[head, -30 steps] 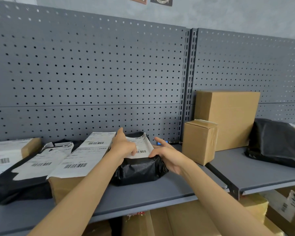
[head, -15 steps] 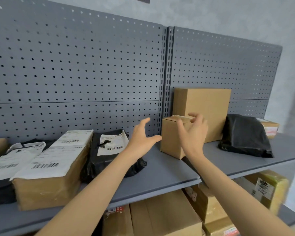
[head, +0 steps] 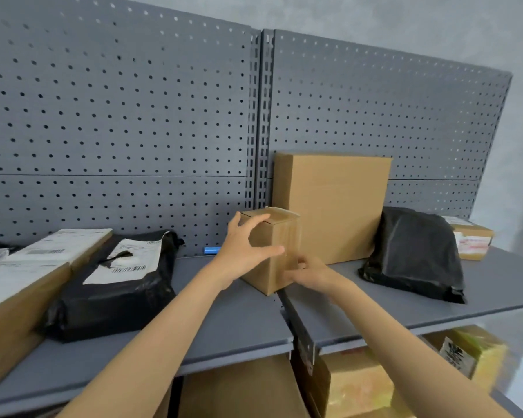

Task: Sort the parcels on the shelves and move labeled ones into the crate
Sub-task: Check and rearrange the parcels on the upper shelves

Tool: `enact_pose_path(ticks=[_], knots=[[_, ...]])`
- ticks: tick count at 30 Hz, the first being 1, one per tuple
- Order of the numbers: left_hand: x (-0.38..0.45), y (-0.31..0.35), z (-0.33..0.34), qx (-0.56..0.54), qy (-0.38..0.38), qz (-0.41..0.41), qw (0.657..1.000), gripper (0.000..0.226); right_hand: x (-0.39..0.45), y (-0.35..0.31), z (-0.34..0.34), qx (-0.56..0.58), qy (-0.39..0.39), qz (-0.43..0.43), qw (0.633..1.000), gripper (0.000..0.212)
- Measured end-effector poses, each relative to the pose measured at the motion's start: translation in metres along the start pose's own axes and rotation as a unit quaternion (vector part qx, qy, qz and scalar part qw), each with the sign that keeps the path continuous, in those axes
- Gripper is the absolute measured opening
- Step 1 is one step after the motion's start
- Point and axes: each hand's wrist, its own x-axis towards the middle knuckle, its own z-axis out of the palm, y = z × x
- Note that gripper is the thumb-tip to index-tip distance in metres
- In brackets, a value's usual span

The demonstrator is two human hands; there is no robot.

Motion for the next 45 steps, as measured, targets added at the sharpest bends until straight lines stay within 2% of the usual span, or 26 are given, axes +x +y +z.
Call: enact_pose_path(ticks=[4, 8, 11, 13, 16, 18, 21, 28, 31, 33, 36, 38, 40, 45], knots=[[-0.002, -0.006, 0.0, -0.052, 0.051, -0.032, 0.997, 0.063, 0.004, -0.005, 0.01, 0.063, -0.005, -0.06, 0.996, 0.063], [-0.013, -0.01, -0.012, -0.072, 0.13, -0.041, 0.988, 0.067, -0.002, -0.019, 0.025, 0.163, 0.01, -0.098, 0.982, 0.066], [-0.023, -0.008, -0.025, -0.11, 0.196, -0.034, 0.974, 0.062, -0.005, -0.031, 0.034, 0.221, 0.049, -0.119, 0.967, 0.085], [-0.026, -0.009, -0.035, -0.125, 0.229, -0.02, 0.965, 0.056, -0.007, -0.038, 0.035, 0.24, 0.045, -0.14, 0.96, 0.093], [-0.028, -0.015, -0.046, -0.064, 0.267, -0.002, 0.962, 0.058, -0.006, -0.047, 0.032, 0.26, 0.042, -0.16, 0.951, 0.098], [-0.027, -0.02, -0.05, -0.018, 0.279, 0.0, 0.96, 0.058, -0.007, -0.052, 0.031, 0.274, 0.056, -0.177, 0.944, 0.094], [-0.022, -0.023, -0.055, -0.02, 0.278, -0.005, 0.96, 0.057, -0.009, -0.057, 0.028, 0.263, 0.071, -0.218, 0.937, 0.079], [-0.012, -0.02, -0.048, -0.053, 0.253, -0.01, 0.966, 0.059, -0.015, -0.06, 0.016, 0.236, 0.102, -0.273, 0.927, 0.072], [-0.011, -0.02, -0.046, -0.041, 0.225, 0.014, 0.973, 0.086, -0.017, -0.057, 0.011, 0.231, 0.101, -0.283, 0.925, 0.068], [-0.012, -0.02, -0.047, -0.024, 0.167, 0.025, 0.985, 0.11, -0.016, -0.055, 0.005, 0.232, 0.105, -0.285, 0.924, 0.065], [-0.015, -0.02, -0.048, 0.003, 0.072, -0.003, 0.997, 0.126, -0.012, -0.055, -0.005, 0.259, 0.11, -0.263, 0.923, 0.061], [-0.017, -0.021, -0.05, -0.001, 0.045, -0.022, 0.999, 0.12, -0.008, -0.056, -0.007, 0.277, 0.11, -0.248, 0.922, 0.059], [-0.019, -0.022, -0.051, -0.014, 0.033, -0.029, 0.999, 0.104, -0.005, -0.056, -0.005, 0.29, 0.113, -0.24, 0.919, 0.057], [-0.023, -0.025, -0.057, -0.041, 0.067, -0.057, 0.995, 0.07, 0.002, -0.059, 0.019, 0.327, 0.103, -0.175, 0.923, 0.065]])
